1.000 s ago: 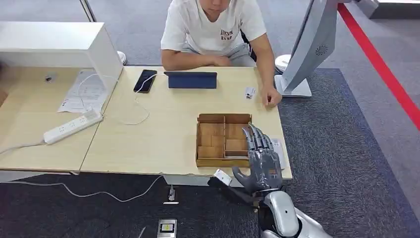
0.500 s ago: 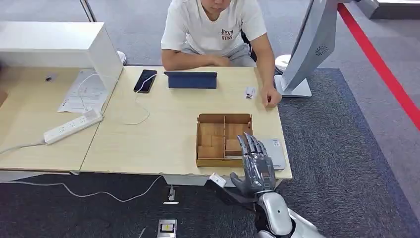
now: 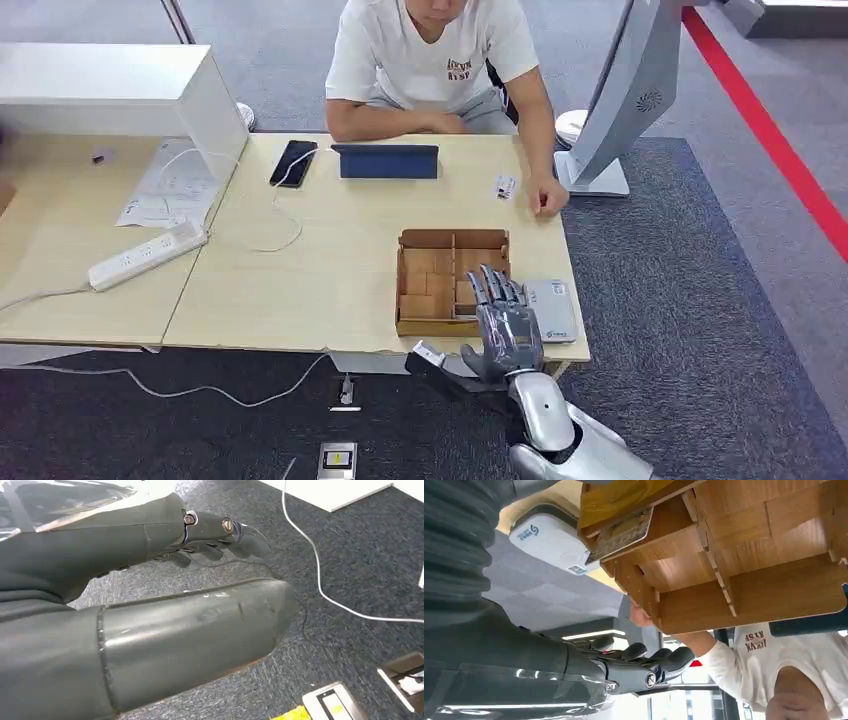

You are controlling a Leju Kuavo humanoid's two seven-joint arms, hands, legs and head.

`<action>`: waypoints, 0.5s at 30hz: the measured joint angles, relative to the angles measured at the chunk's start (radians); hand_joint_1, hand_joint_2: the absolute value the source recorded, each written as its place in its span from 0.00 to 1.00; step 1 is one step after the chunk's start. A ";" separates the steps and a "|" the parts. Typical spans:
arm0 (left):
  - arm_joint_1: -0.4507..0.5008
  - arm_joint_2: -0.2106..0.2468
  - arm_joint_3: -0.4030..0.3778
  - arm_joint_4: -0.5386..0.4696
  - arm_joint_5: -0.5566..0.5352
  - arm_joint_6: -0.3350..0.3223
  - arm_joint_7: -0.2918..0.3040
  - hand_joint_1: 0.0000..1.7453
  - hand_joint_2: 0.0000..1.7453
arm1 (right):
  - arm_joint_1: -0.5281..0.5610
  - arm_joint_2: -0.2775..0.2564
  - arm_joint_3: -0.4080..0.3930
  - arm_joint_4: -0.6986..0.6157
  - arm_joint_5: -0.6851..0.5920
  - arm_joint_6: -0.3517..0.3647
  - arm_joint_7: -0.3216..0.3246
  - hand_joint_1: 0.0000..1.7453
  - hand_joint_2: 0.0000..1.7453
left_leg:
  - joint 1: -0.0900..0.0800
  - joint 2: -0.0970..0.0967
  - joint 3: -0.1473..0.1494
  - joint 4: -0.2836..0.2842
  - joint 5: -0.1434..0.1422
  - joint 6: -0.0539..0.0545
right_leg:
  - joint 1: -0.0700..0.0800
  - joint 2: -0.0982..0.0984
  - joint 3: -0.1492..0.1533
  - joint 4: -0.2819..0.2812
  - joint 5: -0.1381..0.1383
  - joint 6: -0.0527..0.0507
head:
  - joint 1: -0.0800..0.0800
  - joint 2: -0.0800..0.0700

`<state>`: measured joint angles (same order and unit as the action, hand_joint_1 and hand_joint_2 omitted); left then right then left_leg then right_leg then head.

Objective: Pass the card to the sensor for recognition and then transmit it.

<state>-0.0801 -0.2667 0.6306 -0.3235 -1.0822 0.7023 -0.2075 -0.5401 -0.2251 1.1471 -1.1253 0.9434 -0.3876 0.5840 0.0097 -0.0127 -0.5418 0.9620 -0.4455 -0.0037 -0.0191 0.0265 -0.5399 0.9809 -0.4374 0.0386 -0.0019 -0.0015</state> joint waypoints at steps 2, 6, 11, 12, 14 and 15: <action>-0.001 0.000 0.000 0.002 0.003 0.000 -0.001 0.00 0.00 | -0.012 0.008 0.006 0.025 -0.003 -0.003 -0.003 0.00 1.00 | 0.000 0.000 0.000 0.000 0.000 0.000 | 0.000 0.000 0.000 0.000 0.000 0.000 | 0.000 0.000; -0.001 0.000 0.000 0.005 0.006 0.000 -0.002 0.00 0.00 | -0.021 0.018 0.015 0.062 -0.004 -0.006 -0.003 0.00 1.00 | 0.000 0.000 0.000 0.000 0.000 0.000 | 0.000 0.000 0.000 0.000 0.000 0.000 | 0.000 0.000; -0.002 0.000 0.000 0.010 0.018 0.000 -0.021 0.00 0.00 | -0.034 0.029 0.023 0.103 -0.008 -0.010 -0.006 0.00 1.00 | 0.000 0.000 0.000 0.000 0.000 0.000 | 0.000 0.000 0.000 0.000 0.000 0.000 | 0.000 0.000; -0.003 0.000 0.000 0.011 0.018 0.000 -0.024 0.00 0.00 | -0.037 0.032 0.025 0.112 -0.010 -0.011 -0.007 0.00 1.00 | 0.000 0.000 0.000 0.000 0.000 0.000 | 0.000 0.000 0.000 0.000 0.000 0.000 | 0.000 0.000; -0.003 0.000 0.001 0.013 0.019 0.000 -0.030 0.00 0.00 | -0.041 0.034 0.029 0.125 -0.014 -0.015 -0.007 0.00 1.00 | 0.000 0.000 0.000 0.000 0.000 0.000 | 0.000 0.000 0.000 0.000 0.000 0.000 | 0.000 0.000; -0.003 0.000 0.001 0.013 0.020 0.000 -0.032 0.00 0.00 | -0.042 0.035 0.030 0.131 -0.018 -0.018 -0.006 0.00 1.00 | 0.000 0.000 0.000 0.000 0.000 0.000 | 0.000 0.000 0.000 0.000 0.000 0.000 | 0.000 0.000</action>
<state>-0.0828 -0.2670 0.6313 -0.3101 -1.0620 0.7023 -0.2400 -0.5824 -0.1900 1.1772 -0.9945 0.9258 -0.4055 0.5783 0.0097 -0.0127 -0.5418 0.9621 -0.4455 -0.0036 -0.0192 0.0265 -0.5400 0.9808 -0.4374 0.0386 -0.0023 -0.0015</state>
